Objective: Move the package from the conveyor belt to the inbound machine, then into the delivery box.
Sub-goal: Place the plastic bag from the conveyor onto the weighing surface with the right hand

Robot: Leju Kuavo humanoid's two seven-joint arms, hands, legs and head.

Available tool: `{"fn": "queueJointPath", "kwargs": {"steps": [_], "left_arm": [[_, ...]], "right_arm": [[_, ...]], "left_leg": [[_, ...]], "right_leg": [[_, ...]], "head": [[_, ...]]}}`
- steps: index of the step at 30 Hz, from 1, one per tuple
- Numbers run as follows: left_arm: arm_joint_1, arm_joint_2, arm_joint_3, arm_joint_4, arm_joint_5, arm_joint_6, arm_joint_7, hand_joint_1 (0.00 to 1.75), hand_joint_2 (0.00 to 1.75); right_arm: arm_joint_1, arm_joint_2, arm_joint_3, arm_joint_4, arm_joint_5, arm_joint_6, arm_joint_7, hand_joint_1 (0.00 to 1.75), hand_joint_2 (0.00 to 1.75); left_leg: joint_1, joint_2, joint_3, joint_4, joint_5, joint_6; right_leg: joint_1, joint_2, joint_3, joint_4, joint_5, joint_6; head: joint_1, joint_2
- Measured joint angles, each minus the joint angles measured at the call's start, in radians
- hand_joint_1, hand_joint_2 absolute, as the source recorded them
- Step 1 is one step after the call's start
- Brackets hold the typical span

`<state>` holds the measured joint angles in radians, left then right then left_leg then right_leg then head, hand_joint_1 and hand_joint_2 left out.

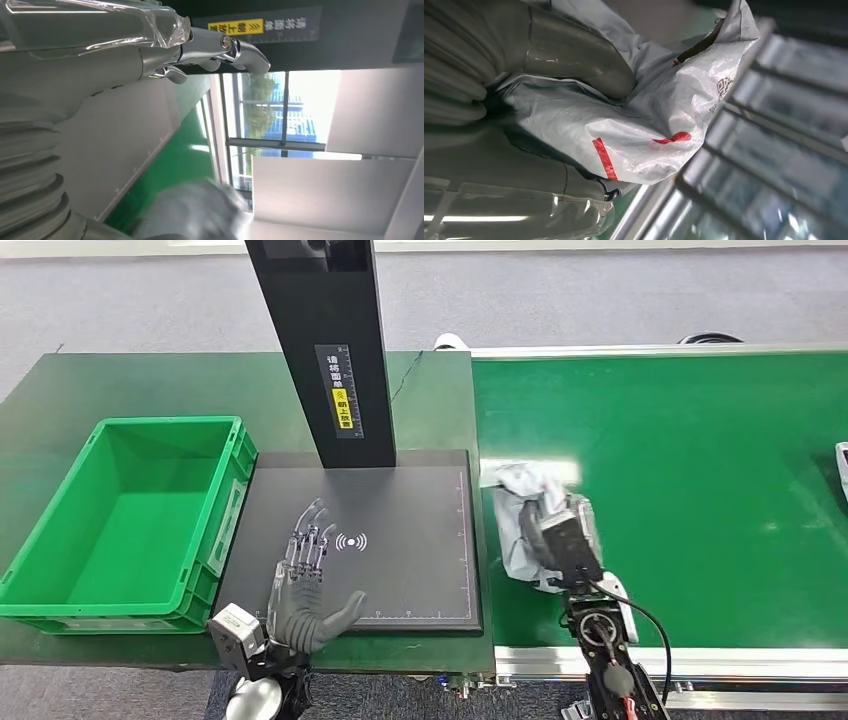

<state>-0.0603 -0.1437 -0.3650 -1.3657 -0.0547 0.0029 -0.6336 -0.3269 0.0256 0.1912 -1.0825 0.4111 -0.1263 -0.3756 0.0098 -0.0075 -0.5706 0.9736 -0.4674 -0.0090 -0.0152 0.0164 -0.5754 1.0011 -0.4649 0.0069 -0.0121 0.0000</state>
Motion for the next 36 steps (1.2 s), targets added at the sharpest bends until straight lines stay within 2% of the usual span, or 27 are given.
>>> {"fn": "queueJointPath", "kwargs": {"steps": [4,9,16,22,25,31,36], "left_arm": [[-0.013,0.001,-0.006,0.001,0.009,-0.001,0.002,0.00,1.75],[-0.024,0.003,-0.015,0.000,0.033,-0.011,0.008,0.00,1.75],[-0.027,0.006,-0.023,-0.003,0.039,0.003,0.008,0.00,1.75],[-0.026,0.009,-0.027,-0.003,0.039,0.007,0.008,0.00,1.75],[-0.026,0.009,-0.029,-0.003,0.041,0.013,0.006,0.00,1.75],[-0.033,0.009,-0.046,0.001,0.058,0.012,-0.006,0.00,1.75],[-0.049,0.004,-0.061,0.007,0.062,-0.001,-0.001,0.00,1.75]], "right_arm": [[-0.087,0.002,0.100,0.159,0.111,0.076,0.048,1.75,1.75],[-0.183,0.030,0.221,0.324,0.151,0.145,0.067,1.75,1.75],[-0.280,0.066,0.342,0.472,0.158,0.170,0.069,1.75,1.75],[-0.316,0.074,0.383,0.525,0.153,0.176,0.062,1.75,1.75],[-0.322,0.075,0.399,0.538,0.151,0.184,0.021,1.75,1.75],[-0.314,0.078,0.480,0.542,0.163,0.208,-0.171,1.75,1.75],[-0.310,0.093,0.565,0.538,0.181,0.199,-0.202,1.75,1.75]], "left_leg": [[0.000,-0.001,0.000,0.000,0.001,0.000],[0.000,0.000,0.000,0.000,0.000,0.000],[0.000,0.007,0.003,0.000,0.000,-0.001],[0.001,0.011,0.006,0.000,0.000,-0.001],[0.002,0.013,0.006,0.000,-0.001,-0.001],[0.002,0.014,0.006,0.000,-0.001,-0.001],[0.002,0.013,0.006,0.000,-0.001,-0.001]], "right_leg": [[0.000,0.000,0.000,0.000,0.000,0.000],[0.000,0.000,0.000,0.000,0.000,0.000],[0.001,0.007,0.000,0.000,0.001,-0.001],[0.002,0.010,0.001,0.000,0.001,-0.002],[0.002,0.012,0.002,0.000,0.002,-0.003],[0.003,0.014,0.001,0.000,0.002,-0.003],[0.003,0.013,0.001,0.000,0.002,-0.003]], "head": [[0.000,0.000],[0.000,0.000],[0.000,0.000],[0.000,0.000],[0.000,0.000],[0.000,0.000],[0.000,0.000]]}}
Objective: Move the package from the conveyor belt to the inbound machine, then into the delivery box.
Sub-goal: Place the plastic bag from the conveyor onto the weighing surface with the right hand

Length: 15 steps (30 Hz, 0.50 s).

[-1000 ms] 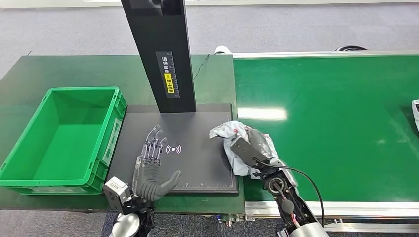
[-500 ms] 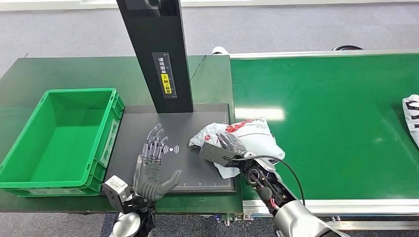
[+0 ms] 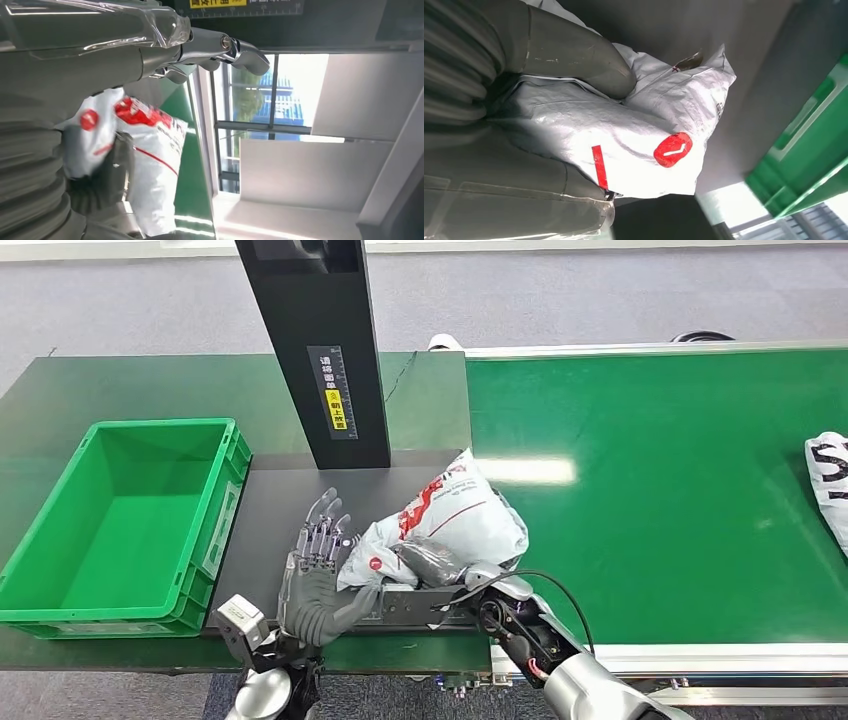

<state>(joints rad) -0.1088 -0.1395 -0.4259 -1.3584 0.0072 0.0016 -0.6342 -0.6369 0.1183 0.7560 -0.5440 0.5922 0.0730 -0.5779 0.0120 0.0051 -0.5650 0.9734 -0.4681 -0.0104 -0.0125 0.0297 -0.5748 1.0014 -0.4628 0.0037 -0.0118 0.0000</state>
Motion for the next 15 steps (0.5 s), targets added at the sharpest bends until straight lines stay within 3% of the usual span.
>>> {"fn": "queueJointPath", "kwargs": {"steps": [8,15], "left_arm": [[-0.027,-0.004,-0.015,0.018,0.007,-0.004,0.003,0.00,1.75],[-0.043,-0.003,-0.015,0.029,0.015,-0.013,0.003,0.00,1.75]], "right_arm": [[-0.003,0.067,0.070,0.025,0.013,-0.034,0.040,1.75,1.75],[-0.023,0.092,0.082,0.070,0.012,-0.066,0.076,1.75,1.75]], "left_leg": [[0.000,-0.001,0.000,0.000,0.000,0.000],[0.000,-0.003,0.000,0.000,0.000,0.000]], "right_leg": [[0.000,-0.001,0.000,0.000,0.000,0.000],[0.000,-0.003,0.000,0.000,0.000,0.000]], "head": [[0.000,0.000],[0.000,0.000]]}}
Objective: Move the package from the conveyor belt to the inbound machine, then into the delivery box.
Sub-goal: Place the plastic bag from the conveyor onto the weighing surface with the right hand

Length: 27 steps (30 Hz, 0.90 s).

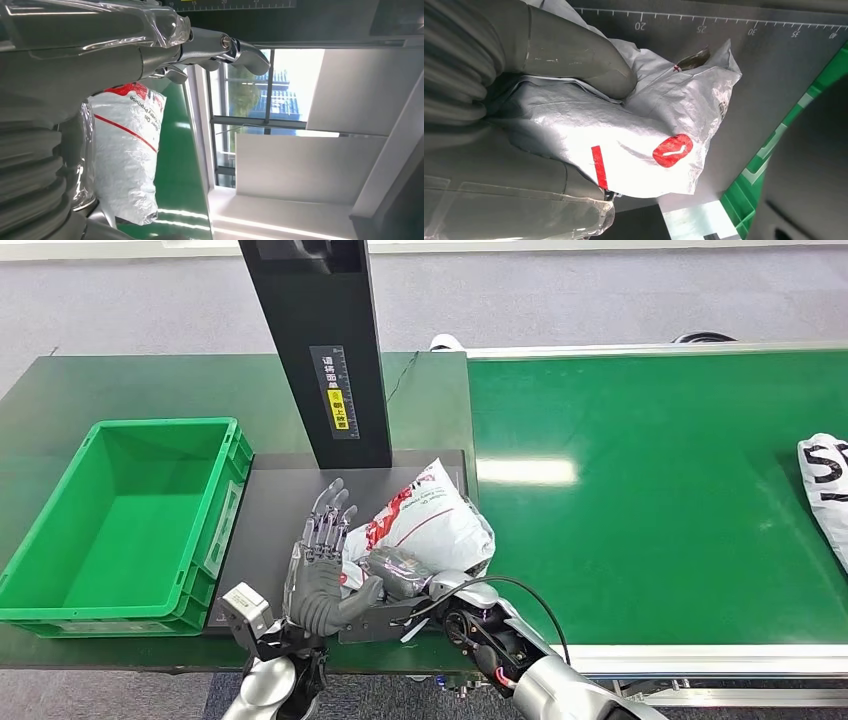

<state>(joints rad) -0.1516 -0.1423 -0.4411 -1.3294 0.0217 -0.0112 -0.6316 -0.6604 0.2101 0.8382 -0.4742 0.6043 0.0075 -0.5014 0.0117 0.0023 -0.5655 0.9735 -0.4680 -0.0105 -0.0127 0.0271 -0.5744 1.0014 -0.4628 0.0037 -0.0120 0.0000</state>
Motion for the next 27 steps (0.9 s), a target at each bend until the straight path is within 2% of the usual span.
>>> {"fn": "queueJointPath", "kwargs": {"steps": [8,12,17,23,27], "left_arm": [[-0.009,0.000,0.000,0.010,0.001,-0.005,0.000,0.00,1.75],[-0.019,0.000,-0.001,0.019,0.004,-0.009,-0.001,0.00,1.75],[-0.039,0.001,-0.001,0.034,0.009,-0.009,-0.001,0.00,1.75],[-0.049,0.004,-0.001,0.044,0.010,-0.009,-0.001,0.00,1.75],[-0.052,0.005,-0.001,0.052,0.013,-0.009,-0.001,0.00,1.75]], "right_arm": [[-0.010,0.008,0.006,0.024,-0.001,-0.012,0.000,1.75,1.75],[-0.015,0.011,0.008,0.033,0.002,-0.056,0.009,0.02,1.75],[-0.034,0.014,0.008,0.040,0.028,-0.178,0.055,0.00,1.75],[-0.045,0.014,0.006,0.044,0.034,-0.211,0.063,0.00,1.75],[-0.046,0.011,-0.008,0.044,0.033,-0.286,0.068,0.00,1.75]], "left_leg": [[0.000,0.000,0.000,0.000,0.000,0.000],[0.000,-0.001,0.000,0.000,0.000,0.000],[0.000,-0.001,0.000,0.000,0.000,0.000],[0.000,-0.001,0.000,0.000,0.000,0.000],[0.000,-0.002,0.000,0.000,0.000,0.000]], "right_leg": [[0.000,-0.001,0.000,0.000,0.000,0.000],[0.000,-0.001,0.000,0.000,0.000,0.000],[0.000,-0.002,0.000,0.000,0.000,0.000],[0.000,-0.002,0.000,0.000,0.000,0.000],[0.000,-0.002,0.000,0.000,0.000,0.000]], "head": [[0.000,0.000],[0.000,0.000],[0.000,0.000],[0.000,0.000],[0.000,0.000]]}}
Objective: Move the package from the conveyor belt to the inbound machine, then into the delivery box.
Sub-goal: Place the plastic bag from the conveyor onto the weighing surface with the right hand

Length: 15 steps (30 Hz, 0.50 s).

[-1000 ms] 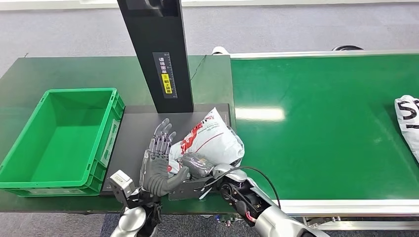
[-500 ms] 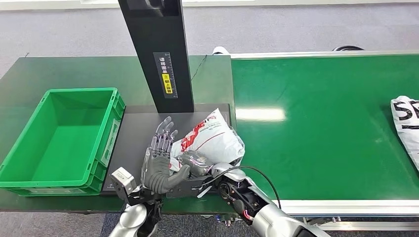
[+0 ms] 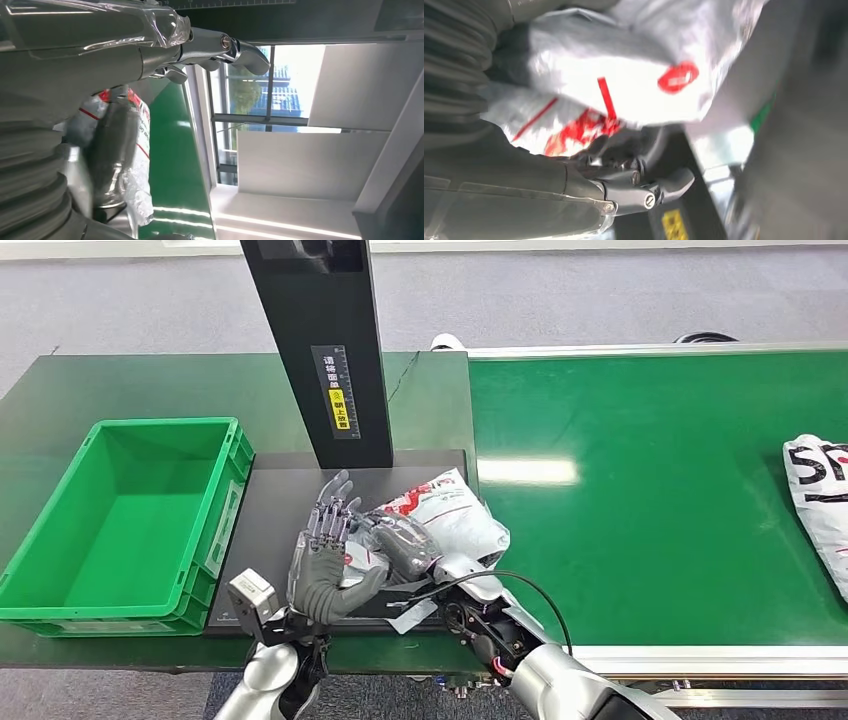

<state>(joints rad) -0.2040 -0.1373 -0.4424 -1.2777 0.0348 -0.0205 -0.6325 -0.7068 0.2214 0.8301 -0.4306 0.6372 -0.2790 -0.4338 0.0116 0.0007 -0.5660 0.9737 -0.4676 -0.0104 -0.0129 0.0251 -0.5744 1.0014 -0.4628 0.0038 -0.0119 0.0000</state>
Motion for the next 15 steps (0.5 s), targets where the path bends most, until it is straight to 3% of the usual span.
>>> {"fn": "queueJointPath", "kwargs": {"steps": [7,15], "left_arm": [[0.003,0.001,-0.003,0.012,0.005,-0.006,-0.001,0.00,1.75],[0.026,0.008,0.000,0.009,0.001,0.000,-0.015,0.00,1.75]], "right_arm": [[0.000,-0.031,-0.092,-0.038,-0.036,-0.111,-0.077,0.00,1.75],[0.024,-0.061,-0.193,-0.116,-0.033,-0.123,-0.119,0.00,1.75]], "left_leg": [[0.000,-0.001,0.000,0.000,0.000,0.000],[0.000,-0.001,-0.001,0.000,0.000,0.000]], "right_leg": [[0.000,-0.001,0.000,0.000,0.000,0.000],[0.000,-0.001,0.000,0.000,0.000,0.000]], "head": [[0.000,0.000],[0.000,0.000]]}}
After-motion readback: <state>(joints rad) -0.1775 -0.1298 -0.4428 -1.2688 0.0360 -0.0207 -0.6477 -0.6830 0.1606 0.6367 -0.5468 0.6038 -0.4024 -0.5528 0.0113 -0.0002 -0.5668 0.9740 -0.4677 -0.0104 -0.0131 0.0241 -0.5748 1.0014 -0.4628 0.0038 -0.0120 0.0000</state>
